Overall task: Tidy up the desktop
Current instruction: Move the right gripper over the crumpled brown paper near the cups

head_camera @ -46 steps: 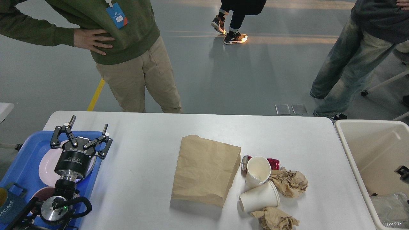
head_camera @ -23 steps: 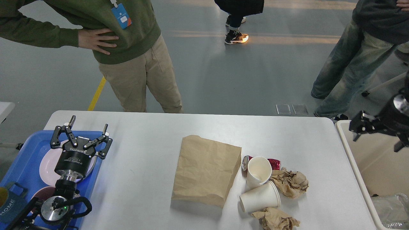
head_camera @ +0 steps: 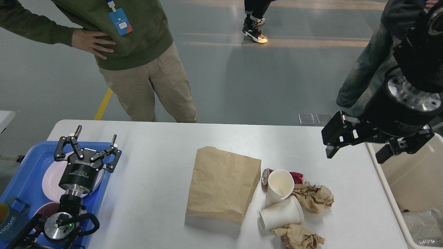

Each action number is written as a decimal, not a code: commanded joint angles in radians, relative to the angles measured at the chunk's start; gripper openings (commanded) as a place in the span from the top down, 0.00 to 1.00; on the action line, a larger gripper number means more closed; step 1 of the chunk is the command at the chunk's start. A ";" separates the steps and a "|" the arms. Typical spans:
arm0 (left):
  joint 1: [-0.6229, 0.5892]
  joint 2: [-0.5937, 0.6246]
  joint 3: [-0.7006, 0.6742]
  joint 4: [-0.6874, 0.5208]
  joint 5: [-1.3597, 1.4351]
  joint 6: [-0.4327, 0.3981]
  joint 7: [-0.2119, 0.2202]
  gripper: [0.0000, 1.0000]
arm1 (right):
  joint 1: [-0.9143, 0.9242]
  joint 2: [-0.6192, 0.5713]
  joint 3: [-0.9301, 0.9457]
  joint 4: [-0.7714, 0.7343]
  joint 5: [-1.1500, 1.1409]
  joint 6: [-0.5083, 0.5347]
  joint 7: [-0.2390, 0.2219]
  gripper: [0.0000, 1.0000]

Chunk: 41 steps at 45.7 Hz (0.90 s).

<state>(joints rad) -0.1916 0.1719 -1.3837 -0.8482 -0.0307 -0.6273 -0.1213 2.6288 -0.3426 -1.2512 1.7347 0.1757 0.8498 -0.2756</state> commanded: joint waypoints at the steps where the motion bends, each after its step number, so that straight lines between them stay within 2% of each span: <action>1: -0.002 0.000 0.000 0.000 0.000 0.000 0.000 0.03 | 0.027 -0.004 0.006 0.011 0.008 0.000 0.007 0.00; 14: 0.000 0.000 -0.001 0.000 0.000 -0.002 0.002 0.03 | 0.000 -0.012 0.023 0.008 0.015 -0.005 0.012 0.00; 24: 0.000 -0.002 0.000 -0.002 0.000 -0.002 0.002 0.03 | -0.088 -0.013 0.021 0.006 0.015 -0.041 0.009 0.00; 36: 0.000 0.000 0.000 -0.002 0.000 -0.002 0.002 0.03 | -0.272 -0.049 0.035 0.008 -0.004 -0.103 0.001 0.00; 41: 0.000 0.000 0.000 -0.002 0.000 -0.002 0.002 0.03 | -0.351 -0.049 0.078 0.009 -0.007 -0.146 -0.001 0.04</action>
<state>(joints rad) -0.1918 0.1705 -1.3846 -0.8496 -0.0306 -0.6289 -0.1196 2.3567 -0.3888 -1.2107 1.7429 0.1718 0.7445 -0.2750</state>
